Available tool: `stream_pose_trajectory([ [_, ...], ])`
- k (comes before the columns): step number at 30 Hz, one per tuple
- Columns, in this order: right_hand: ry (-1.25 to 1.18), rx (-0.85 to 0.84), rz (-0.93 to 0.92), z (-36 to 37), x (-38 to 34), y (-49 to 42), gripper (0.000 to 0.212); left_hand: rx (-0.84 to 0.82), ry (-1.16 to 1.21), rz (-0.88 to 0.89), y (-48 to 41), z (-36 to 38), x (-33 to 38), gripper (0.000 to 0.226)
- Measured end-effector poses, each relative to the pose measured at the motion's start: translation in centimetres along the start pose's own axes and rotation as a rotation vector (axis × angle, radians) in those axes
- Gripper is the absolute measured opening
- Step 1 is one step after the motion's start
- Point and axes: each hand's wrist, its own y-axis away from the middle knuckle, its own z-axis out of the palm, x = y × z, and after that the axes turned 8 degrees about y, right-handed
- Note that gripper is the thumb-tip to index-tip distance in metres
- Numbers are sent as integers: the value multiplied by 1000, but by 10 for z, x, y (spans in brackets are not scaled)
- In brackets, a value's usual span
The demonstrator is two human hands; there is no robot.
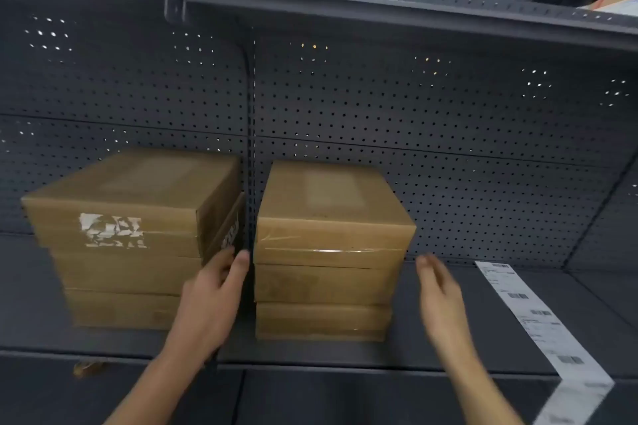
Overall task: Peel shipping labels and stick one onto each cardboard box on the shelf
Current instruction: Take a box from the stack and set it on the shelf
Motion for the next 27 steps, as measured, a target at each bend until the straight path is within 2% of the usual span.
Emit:
stream_pose_trajectory([
  [3,4,-106,-19,6,-28,-34,62,-66,78,-11,-25,12,14,71],
  [7,-8,-187,46,23,-48,-56,68,-107,128,-72,-50,30,29,71],
  [13,-81,-208,49,37,-48,-66,57,-107,228,-63,-66,40,29,42],
  [19,-118,-175,56,29,-55,-52,54,-97,286,-80,-62,41,34,38],
  [20,-119,-153,55,25,-55,-48,58,-105,298,-74,-60,42,35,42],
  [22,-123,-107,45,14,-53,-41,62,-123,288,-53,-55,45,37,64],
  [25,-155,-5,24,-11,-51,-30,46,-147,285,44,-43,57,42,80],
  [27,-159,50,12,-32,-44,-25,23,-176,289,105,-31,71,49,73],
])
